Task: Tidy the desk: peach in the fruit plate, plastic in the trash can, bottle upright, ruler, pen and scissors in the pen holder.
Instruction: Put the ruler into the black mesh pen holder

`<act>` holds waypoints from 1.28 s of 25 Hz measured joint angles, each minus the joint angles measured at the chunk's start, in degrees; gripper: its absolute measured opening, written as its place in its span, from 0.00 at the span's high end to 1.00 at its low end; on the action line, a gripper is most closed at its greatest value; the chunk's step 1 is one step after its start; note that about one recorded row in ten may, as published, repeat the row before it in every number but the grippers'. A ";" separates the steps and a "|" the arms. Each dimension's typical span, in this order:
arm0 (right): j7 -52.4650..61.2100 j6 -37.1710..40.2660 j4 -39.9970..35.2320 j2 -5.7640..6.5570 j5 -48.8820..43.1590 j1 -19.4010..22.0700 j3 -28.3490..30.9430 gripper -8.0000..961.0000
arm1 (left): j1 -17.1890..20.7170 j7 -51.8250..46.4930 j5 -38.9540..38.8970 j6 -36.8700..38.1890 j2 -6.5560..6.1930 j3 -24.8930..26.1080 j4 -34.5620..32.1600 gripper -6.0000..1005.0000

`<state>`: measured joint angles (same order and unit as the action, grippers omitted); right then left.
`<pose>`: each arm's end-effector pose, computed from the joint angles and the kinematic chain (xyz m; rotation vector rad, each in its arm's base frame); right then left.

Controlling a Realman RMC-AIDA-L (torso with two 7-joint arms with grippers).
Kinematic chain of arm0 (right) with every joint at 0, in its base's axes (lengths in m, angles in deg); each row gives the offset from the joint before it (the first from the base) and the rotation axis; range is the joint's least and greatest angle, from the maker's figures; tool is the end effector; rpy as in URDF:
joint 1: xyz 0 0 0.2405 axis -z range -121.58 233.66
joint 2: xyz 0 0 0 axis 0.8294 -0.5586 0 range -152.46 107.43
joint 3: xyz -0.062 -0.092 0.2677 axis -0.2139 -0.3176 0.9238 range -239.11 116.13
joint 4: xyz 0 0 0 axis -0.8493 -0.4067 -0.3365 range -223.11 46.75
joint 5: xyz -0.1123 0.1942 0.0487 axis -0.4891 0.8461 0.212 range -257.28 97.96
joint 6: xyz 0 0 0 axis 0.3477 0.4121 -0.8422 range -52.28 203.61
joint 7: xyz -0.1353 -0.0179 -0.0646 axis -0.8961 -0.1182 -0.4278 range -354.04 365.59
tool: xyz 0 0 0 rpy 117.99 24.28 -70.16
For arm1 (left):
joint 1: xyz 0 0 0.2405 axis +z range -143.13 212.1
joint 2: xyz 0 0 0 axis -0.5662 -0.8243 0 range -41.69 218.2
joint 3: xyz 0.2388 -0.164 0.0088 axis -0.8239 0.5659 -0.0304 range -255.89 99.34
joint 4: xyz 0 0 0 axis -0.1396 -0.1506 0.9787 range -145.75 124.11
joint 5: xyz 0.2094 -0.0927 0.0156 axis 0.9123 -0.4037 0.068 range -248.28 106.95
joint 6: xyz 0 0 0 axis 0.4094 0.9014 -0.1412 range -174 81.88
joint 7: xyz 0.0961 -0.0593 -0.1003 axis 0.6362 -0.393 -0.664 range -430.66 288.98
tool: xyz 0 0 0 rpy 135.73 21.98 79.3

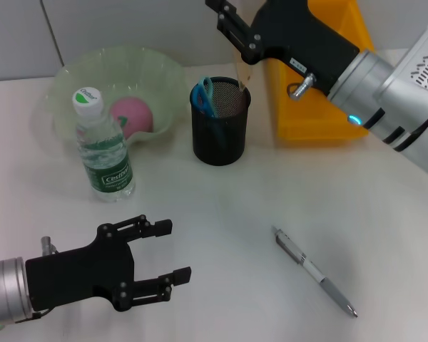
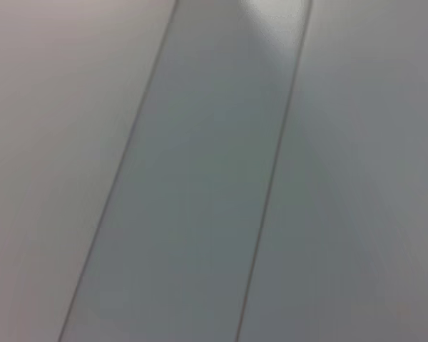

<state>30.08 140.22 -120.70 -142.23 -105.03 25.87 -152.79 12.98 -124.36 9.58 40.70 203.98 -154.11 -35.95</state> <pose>0.1956 0.4154 -0.0493 -2.0420 -0.0411 1.0491 -0.3111 0.2912 -0.0765 -2.8122 -0.3120 -0.8726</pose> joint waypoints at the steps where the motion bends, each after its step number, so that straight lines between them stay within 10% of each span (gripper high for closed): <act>1: -0.19 0.13 0.80 -0.01 0.23 -0.16 0.05 0.55 | 0.08 0.00 0.00 0.00 0.00 0.00 0.00 0.22; 32: -1.72 2.69 14.74 -0.17 2.58 -8.68 -0.26 0.53 | -0.24 0.31 0.00 0.08 0.29 -0.01 0.19 0.22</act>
<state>28.36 142.91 -105.97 -142.39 -102.45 17.19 -153.05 12.73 -124.05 9.58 40.78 204.27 -154.12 -35.76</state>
